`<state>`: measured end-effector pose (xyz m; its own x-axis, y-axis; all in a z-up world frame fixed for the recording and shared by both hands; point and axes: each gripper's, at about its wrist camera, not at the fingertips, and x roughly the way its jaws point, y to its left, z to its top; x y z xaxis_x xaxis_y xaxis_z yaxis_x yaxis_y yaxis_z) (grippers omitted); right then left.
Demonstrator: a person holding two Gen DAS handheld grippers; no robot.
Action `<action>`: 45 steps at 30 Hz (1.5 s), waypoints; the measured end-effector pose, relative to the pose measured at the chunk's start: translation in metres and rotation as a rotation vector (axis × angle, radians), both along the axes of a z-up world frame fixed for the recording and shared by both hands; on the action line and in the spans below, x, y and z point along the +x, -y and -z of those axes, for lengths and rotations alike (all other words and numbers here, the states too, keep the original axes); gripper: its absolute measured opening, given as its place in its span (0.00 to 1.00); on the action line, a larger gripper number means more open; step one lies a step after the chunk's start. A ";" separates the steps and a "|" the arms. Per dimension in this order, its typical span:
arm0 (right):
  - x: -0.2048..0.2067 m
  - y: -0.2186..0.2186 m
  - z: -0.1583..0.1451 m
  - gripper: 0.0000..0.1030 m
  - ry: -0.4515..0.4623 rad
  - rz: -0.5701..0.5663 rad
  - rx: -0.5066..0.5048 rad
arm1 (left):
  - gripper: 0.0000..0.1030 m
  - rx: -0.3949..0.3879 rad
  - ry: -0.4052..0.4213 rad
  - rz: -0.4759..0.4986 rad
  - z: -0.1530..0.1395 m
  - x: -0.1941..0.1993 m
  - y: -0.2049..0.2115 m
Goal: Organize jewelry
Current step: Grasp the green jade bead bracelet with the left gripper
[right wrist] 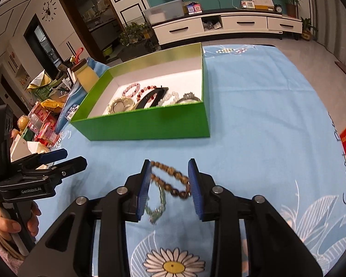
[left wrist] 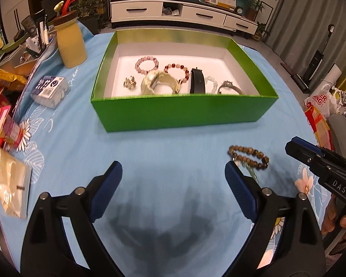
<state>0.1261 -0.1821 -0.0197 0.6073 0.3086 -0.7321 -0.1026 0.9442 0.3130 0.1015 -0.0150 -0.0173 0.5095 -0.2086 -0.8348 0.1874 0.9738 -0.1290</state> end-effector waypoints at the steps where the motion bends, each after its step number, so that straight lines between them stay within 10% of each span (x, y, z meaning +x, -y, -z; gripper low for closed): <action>1: -0.002 0.000 0.000 0.33 -0.002 0.003 0.001 | 0.92 0.004 0.001 -0.002 0.000 -0.003 0.000; 15: -0.033 0.014 0.000 0.70 -0.027 0.064 0.027 | 0.98 0.030 -0.028 -0.019 0.005 -0.030 -0.001; 22: -0.044 0.026 0.002 0.72 -0.037 0.095 0.038 | 0.98 -0.085 -0.082 -0.019 0.019 -0.035 -0.008; 36: -0.058 0.043 -0.003 0.72 0.004 0.123 0.043 | 0.97 -0.042 -0.074 0.118 0.023 -0.036 0.041; 45: -0.059 0.056 0.013 0.72 -0.013 0.133 0.084 | 0.63 0.008 -0.079 0.128 0.047 -0.008 0.076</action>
<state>0.0668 -0.2385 -0.0329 0.6374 0.2864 -0.7153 0.0268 0.9196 0.3920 0.0936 -0.0914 -0.0638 0.4120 -0.2607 -0.8731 0.2995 0.9437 -0.1404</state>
